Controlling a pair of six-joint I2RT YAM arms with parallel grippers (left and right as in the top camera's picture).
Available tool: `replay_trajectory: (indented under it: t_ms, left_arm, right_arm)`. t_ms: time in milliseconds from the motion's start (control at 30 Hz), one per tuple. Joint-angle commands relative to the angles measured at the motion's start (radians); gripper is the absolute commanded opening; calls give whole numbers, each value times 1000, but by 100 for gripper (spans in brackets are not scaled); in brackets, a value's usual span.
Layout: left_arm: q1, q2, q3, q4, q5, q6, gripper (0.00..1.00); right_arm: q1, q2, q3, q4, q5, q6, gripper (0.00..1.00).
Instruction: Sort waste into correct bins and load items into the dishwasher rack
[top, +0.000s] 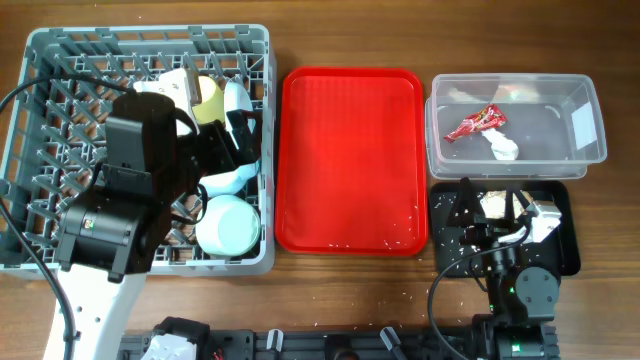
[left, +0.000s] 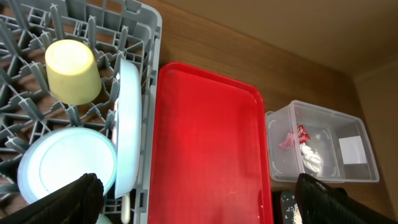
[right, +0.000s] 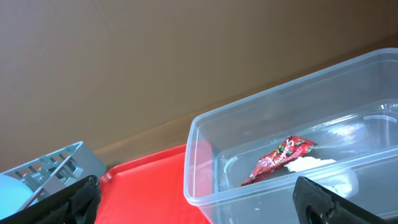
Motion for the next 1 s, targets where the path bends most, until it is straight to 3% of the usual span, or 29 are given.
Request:
replay_trajectory:
  t_ms: [0, 600, 767, 967]
  left_arm:
    - [-5, 0, 0, 2, 12, -5, 100]
    - [-5, -3, -2, -14, 12, -5, 100]
    - [-5, -137, -2, -141, 11, -5, 100]
    - [0, -529, -115, -298, -62, -5, 100]
  right_arm:
    - [2, -10, -1, 2, -19, 14, 100]
    - [2, -9, -1, 2, -19, 14, 100]
    - [2, -9, -1, 2, -19, 14, 100]
    - [2, -9, -1, 2, -19, 14, 100]
